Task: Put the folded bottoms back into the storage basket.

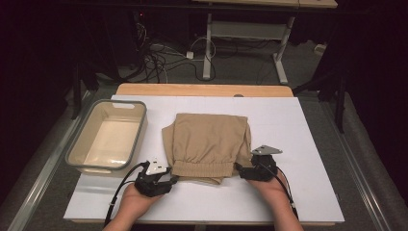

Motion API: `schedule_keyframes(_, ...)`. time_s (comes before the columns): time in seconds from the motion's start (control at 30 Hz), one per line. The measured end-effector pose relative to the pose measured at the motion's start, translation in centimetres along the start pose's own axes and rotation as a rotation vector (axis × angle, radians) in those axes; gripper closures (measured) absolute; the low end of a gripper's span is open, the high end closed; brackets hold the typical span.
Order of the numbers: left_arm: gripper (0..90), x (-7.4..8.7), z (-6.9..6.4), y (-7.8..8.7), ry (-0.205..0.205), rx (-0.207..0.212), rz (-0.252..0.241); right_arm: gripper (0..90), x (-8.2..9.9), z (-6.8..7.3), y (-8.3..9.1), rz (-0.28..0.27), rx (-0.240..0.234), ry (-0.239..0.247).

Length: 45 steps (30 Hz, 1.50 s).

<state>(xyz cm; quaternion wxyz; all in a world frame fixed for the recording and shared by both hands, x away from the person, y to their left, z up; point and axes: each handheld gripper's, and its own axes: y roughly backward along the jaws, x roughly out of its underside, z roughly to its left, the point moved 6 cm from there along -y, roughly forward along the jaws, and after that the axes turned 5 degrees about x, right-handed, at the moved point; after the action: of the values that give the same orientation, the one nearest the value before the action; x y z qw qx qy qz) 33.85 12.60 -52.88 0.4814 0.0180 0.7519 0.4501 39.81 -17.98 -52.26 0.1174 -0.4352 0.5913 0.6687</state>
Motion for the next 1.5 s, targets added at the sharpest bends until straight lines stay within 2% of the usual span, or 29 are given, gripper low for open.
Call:
schedule_keyframes(0.07, 61.5, 0.0, -0.2, 0.0, -0.015, 0.013, 0.001, 45.1, 0.0, 0.4, 0.2, -0.022, -0.025, 0.034)
schedule_keyframes(0.1, 64.0, 0.0, -0.2, 0.0, -0.015, 0.013, 0.001, 45.1, 0.0, 0.4, 0.2, -0.022, -0.025, 0.034)
schedule_keyframes(0.13, 64.0, 0.0, -0.2, 0.0, -0.018, 0.018, 0.0, 50.3, 0.0, 0.6, 0.3, -0.032, -0.034, 0.056)
schedule_keyframes(0.17, 68.1, -0.1, -0.2, -0.1, -0.011, 0.034, -0.001, 54.5, 0.1, 0.8, 0.3, -0.036, -0.047, 0.066)
schedule_keyframes(0.3, 74.7, -0.1, -0.2, -0.1, -0.012, 0.045, -0.006, 68.1, 0.1, 1.0, 0.4, -0.046, -0.062, 0.081)
schedule_keyframes(0.33, 76.2, -0.1, -0.2, -0.1, -0.012, 0.045, -0.006, 68.1, 0.1, 1.0, 0.4, -0.046, -0.062, 0.081)
schedule_keyframes(0.37, 77.6, 0.0, -0.3, 0.0, -0.015, 0.048, -0.005, 75.7, 0.1, 1.3, 0.5, -0.053, -0.067, 0.111)
schedule_keyframes(0.5, 79.9, 0.0, -0.3, 0.1, -0.021, 0.057, -0.011, 84.1, 0.2, 1.6, 0.6, -0.063, -0.07, 0.142)
schedule_keyframes(0.6, 80.7, 0.0, -0.3, 0.2, -0.02, 0.057, -0.022, 86.2, 0.3, 1.8, 1.0, -0.069, -0.075, 0.139)
schedule_keyframes(0.67, 81.0, -0.1, 0.0, 0.9, -0.02, 0.049, -0.07, 86.8, 0.4, 1.9, 1.4, -0.082, -0.088, 0.131)
schedule_keyframes(0.73, 81.1, -0.1, 0.2, 1.2, -0.023, 0.045, -0.078, 87.2, 0.6, 2.2, 1.8, -0.095, -0.105, 0.136)
schedule_keyframes(0.8, 81.1, -0.1, 0.2, 1.3, -0.019, 0.045, -0.083, 87.5, 0.8, 2.4, 2.2, -0.103, -0.101, 0.147)
schedule_keyframes(1.1, 81.1, 0.3, 0.1, 1.9, -0.042, 0.035, -0.086, 87.9, 1.3, 2.9, 2.9, -0.118, -0.102, 0.157)
schedule_keyframes(1.27, 81.1, 1.1, -0.3, 2.6, -0.063, 0.036, -0.077, 87.8, 2.0, 3.7, 3.9, -0.122, -0.122, 0.166)
schedule_keyframes(1.43, 81.0, 2.1, -1.2, 3.7, -0.079, 0.031, -0.064, 87.8, 3.1, 5.3, 5.8, -0.14, -0.149, 0.191)
schedule_keyframes(1.5, 81.0, 2.4, -1.6, 4.3, -0.083, 0.034, -0.075, 87.8, 3.6, 5.9, 6.6, -0.15, -0.171, 0.183)
